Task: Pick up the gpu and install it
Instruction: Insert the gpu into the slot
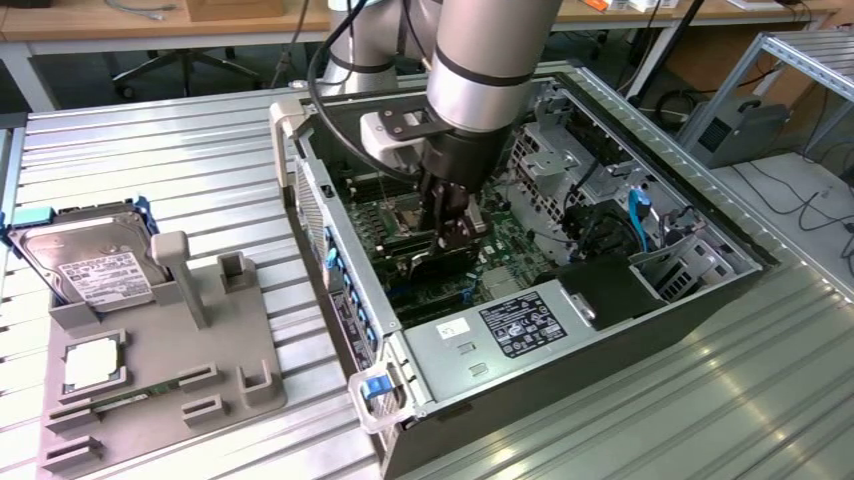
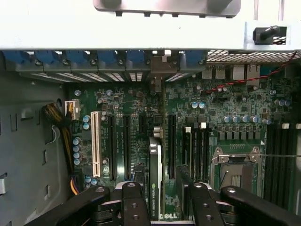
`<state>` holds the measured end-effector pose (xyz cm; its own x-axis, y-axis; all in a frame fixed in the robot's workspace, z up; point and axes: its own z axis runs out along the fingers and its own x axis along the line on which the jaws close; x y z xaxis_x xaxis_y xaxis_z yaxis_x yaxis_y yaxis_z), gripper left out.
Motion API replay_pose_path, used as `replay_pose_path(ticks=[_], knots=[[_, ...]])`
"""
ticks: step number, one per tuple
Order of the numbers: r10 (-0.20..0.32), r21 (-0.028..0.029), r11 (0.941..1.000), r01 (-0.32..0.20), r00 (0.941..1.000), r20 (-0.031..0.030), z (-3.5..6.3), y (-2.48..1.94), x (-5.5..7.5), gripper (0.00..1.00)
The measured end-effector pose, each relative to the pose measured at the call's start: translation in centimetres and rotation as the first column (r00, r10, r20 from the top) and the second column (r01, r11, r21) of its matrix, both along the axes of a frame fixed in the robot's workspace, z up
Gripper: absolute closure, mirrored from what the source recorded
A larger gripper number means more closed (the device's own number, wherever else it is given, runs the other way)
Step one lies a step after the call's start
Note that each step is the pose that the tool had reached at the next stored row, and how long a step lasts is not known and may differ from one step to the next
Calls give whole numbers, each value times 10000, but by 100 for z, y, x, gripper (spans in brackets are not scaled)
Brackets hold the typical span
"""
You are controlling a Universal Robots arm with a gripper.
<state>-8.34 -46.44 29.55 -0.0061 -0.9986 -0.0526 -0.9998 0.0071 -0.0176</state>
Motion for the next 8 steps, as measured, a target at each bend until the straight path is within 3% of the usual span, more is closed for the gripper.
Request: replay_pose_path(ticks=[8], knots=[[0, -1, 10000, 0, 10000, -1, -110, 0, 0, 60]])
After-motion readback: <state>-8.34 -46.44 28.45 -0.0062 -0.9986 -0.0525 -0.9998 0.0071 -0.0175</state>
